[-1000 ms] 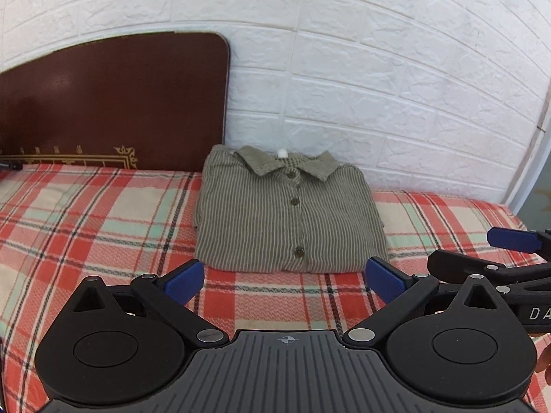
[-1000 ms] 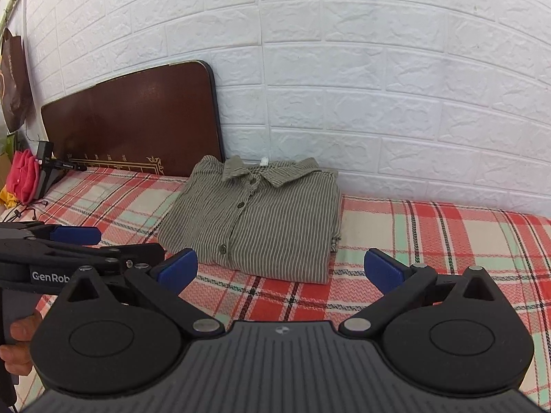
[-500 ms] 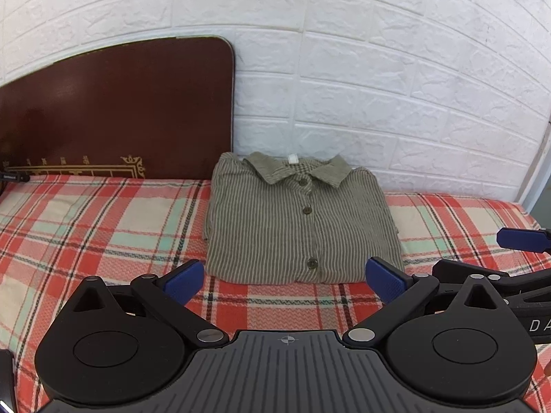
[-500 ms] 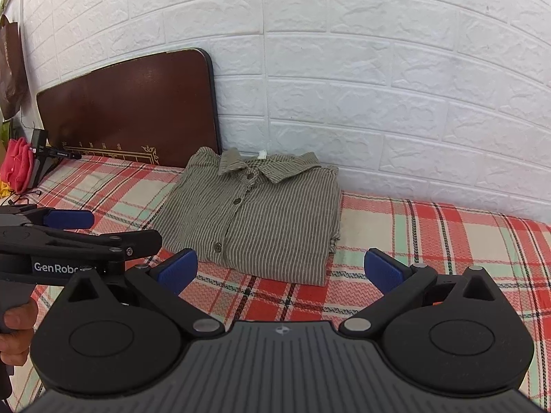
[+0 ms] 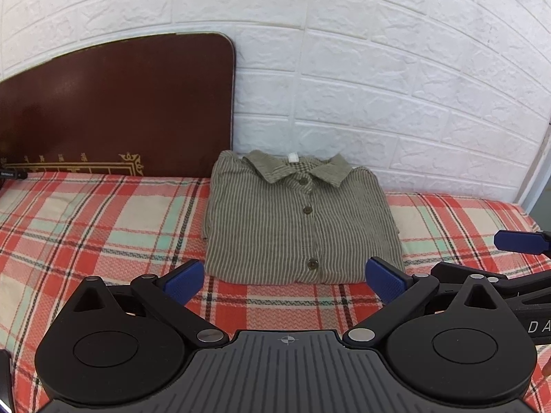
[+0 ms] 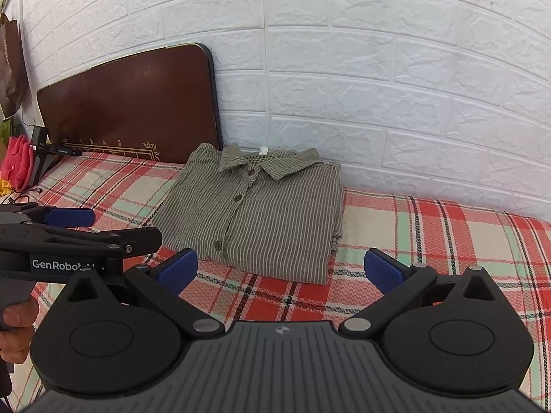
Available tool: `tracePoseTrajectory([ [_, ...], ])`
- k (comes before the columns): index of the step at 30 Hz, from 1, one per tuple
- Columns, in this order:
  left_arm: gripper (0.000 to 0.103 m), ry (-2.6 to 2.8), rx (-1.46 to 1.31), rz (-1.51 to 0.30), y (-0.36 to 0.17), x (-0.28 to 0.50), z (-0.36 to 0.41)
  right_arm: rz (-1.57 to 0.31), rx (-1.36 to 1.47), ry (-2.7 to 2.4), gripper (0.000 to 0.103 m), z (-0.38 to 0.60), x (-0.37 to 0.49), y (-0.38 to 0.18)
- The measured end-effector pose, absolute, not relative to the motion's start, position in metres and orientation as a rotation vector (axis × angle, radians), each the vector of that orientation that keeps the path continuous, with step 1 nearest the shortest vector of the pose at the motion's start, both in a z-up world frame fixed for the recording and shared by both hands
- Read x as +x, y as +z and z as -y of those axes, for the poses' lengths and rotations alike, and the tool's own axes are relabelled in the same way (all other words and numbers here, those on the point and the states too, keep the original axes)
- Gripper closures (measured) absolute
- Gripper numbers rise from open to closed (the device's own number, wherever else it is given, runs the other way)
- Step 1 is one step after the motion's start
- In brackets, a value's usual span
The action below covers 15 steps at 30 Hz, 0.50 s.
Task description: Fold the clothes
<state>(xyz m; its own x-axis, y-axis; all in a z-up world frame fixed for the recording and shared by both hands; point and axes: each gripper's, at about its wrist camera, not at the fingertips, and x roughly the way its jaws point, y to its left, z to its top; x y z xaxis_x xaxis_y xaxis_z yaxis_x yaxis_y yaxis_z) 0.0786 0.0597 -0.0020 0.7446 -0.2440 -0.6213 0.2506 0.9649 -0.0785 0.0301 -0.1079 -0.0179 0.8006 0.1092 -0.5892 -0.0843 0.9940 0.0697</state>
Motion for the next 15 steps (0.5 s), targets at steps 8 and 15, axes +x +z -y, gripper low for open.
tracePoseTrajectory([
  [8, 0.000, -0.282, -0.008, -0.653, 0.0002, 0.0775, -0.0635, -0.634, 0.047, 0.111, 0.001, 0.1082, 0.0306, -0.0177],
  [15, 0.000, -0.279, 0.029, -0.626, -0.0011, 0.0774, -0.0596, -0.644, 0.039, 0.110, 0.001, 0.1090, 0.0344, -0.0198],
])
